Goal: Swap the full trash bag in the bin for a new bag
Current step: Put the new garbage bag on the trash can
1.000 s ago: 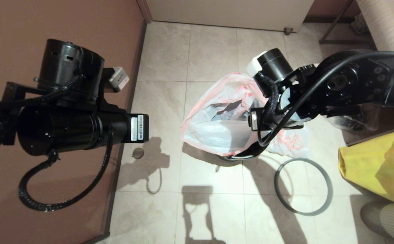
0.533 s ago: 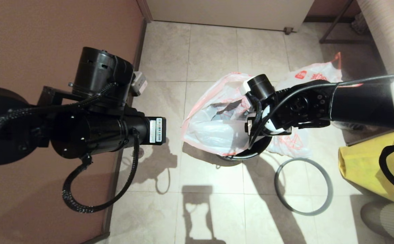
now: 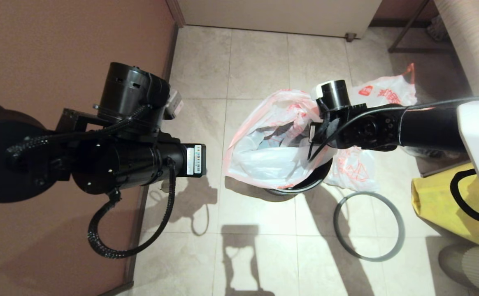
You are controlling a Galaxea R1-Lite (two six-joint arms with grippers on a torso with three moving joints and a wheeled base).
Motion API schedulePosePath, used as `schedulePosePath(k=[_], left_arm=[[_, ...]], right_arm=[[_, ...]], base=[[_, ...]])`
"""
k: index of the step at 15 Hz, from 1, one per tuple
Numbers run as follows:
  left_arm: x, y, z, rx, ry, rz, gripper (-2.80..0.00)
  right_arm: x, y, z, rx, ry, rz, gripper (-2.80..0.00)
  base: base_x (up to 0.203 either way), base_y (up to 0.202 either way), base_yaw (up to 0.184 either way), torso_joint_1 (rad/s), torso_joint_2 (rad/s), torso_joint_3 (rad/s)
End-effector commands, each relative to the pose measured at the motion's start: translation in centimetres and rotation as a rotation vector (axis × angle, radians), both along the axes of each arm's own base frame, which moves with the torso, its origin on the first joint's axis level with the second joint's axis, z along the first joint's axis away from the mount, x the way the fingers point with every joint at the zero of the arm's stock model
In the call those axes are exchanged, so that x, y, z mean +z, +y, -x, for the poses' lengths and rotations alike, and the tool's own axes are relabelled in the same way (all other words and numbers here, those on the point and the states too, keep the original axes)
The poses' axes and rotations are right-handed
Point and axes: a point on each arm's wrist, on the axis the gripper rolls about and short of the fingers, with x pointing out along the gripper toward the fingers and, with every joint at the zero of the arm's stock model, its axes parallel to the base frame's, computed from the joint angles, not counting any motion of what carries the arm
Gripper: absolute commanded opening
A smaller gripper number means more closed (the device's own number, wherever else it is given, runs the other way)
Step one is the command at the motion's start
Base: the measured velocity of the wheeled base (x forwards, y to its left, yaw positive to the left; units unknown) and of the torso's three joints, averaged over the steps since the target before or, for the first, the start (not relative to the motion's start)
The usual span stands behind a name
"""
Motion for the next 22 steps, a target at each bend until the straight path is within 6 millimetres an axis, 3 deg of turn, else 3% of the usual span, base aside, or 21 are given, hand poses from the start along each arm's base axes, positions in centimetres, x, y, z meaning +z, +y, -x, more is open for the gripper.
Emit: schedulePosePath(k=[1, 3, 6, 12, 20, 22], left_arm=[[-0.3, -0.3, 0.0, -0.003, 0.009, -0.009, -2.8], [-0.7, -0.5, -0.2, -0.001, 0.02, -0.02, -2.8], [-3.1, -1.3, -2.0, 0.012, 0.086, -0.071, -2.8], [-4.9, -1.9, -3.1, 0.018, 0.132, -0.098, -2.8], [-8.7, -3.6, -5.1, -0.055, 0.29, -0.026, -2.8], [-9.8, -4.8, -6.4, -0.039, 0.334, 0.072, -2.8]], right_arm=[[1.8, -0.5, 1.0, -0.003, -0.027, -0.015, -2.8], [1.7, -0.6, 1.3, -0.009, -0.002, -0.007, -2.8], [0.8, -1.2, 2.2, -0.067, 0.095, -0.053, -2.8], [-5.3, -1.0, 2.5, -0.154, 0.354, -0.109, -2.8], [-7.9, -1.1, 2.8, -0.186, 0.427, -0.121, -2.8], [-8.2, -1.1, 2.9, -0.188, 0.437, -0.119, -2.8]], base=[[0.0, 0.0, 0.0, 0.0, 0.0, 0.0], [0.0, 0.0, 0.0, 0.0, 0.0, 0.0], [0.0, 0.0, 0.0, 0.0, 0.0, 0.0], [0.0, 0.0, 0.0, 0.0, 0.0, 0.0], [0.0, 0.0, 0.0, 0.0, 0.0, 0.0], [0.0, 0.0, 0.0, 0.0, 0.0, 0.0]])
